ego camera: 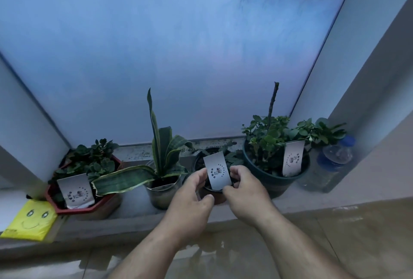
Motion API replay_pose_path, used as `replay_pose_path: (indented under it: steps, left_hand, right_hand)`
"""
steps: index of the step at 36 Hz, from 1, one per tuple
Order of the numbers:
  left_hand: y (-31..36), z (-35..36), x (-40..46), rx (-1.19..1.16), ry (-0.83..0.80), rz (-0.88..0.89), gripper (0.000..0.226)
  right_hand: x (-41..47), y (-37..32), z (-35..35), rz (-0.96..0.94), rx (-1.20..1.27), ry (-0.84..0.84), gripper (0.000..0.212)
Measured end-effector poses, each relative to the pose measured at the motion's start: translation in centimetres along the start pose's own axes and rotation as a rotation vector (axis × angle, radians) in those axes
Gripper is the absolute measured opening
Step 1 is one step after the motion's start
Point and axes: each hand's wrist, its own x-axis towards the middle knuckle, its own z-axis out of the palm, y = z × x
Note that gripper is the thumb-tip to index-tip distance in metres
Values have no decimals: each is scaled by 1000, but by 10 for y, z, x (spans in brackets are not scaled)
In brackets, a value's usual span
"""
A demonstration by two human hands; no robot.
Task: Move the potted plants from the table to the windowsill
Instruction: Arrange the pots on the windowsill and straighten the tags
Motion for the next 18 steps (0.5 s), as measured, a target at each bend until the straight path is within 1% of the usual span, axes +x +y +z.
replay_pose_path:
  steps: [3,6,10,15,18]
  left_hand:
    - [-4,5,2,21,-4,16,53]
    - [-6,8,4,50,-6,32,53]
    - [-14,7,9,149,-3,26,53]
    - [-27,8,13,254,12,38,68]
    - [-29,7,15,288,32,34,71]
  right_hand:
    - [2,0,-1,16,9,-12,51]
    - [6,2,-2,19,32,-27,55]
    - [9,9,-1,26,61,-44,58]
    - [3,10,1,-3,45,-33,48]
    - [-3,11,3,-9,23,-42,44]
